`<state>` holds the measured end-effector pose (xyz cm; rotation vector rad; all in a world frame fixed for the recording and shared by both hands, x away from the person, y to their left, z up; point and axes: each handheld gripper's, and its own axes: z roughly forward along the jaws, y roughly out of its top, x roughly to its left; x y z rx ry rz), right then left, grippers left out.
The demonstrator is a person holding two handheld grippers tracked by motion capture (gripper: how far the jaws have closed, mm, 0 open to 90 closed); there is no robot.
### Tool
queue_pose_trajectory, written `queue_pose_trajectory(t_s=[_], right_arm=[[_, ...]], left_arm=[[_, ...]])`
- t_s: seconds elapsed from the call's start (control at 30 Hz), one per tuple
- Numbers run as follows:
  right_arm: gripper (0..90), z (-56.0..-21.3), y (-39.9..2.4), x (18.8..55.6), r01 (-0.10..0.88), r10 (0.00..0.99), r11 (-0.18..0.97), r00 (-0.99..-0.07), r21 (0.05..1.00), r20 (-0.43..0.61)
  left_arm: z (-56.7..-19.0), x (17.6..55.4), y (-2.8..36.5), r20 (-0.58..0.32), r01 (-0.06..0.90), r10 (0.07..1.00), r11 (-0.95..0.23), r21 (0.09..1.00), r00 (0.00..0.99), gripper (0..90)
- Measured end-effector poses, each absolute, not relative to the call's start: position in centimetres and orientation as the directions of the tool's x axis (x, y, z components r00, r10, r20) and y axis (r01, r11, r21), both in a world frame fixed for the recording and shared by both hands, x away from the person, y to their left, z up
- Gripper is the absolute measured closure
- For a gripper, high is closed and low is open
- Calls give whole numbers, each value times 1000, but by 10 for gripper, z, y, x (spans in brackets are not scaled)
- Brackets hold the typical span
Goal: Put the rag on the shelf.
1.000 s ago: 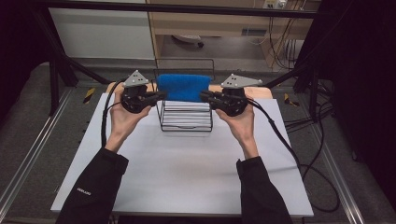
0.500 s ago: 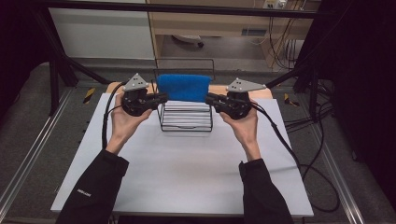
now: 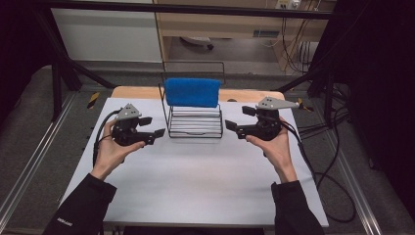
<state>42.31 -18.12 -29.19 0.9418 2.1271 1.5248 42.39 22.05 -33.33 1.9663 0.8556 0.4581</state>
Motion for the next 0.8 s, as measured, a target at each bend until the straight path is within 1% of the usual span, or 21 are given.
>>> queue_pose_trajectory(t_s=[0.1, 0.2, 0.27, 0.43, 0.57, 0.7, 0.8], right_arm=[[96, -306, -191, 419, 338, 699, 187, -705, 922, 117], [66, -322, -200, 417, 372, 704, 177, -695, 911, 147], [57, -333, -205, 414, 383, 714, 181, -684, 906, 147], [29, -359, -217, 404, 407, 733, 195, -665, 892, 143], [7, -379, -229, 396, 444, 740, 176, -649, 878, 180], [7, -398, -241, 387, 473, 746, 171, -635, 864, 200], [7, -411, -251, 380, 482, 748, 171, -632, 859, 205]], left_arm=[[-347, 417, 228, -18, 395, 730, -348, 850, 683, 194], [-360, 411, 236, -25, 412, 741, -345, 844, 671, 136], [-367, 408, 240, -26, 417, 746, -342, 842, 665, 105], [-384, 398, 251, -25, 417, 751, -338, 844, 660, 83], [-397, 392, 258, -28, 427, 754, -340, 838, 656, 84], [-410, 384, 265, -21, 424, 760, -339, 840, 650, 86], [-422, 379, 270, -35, 436, 762, -332, 837, 647, 86]])
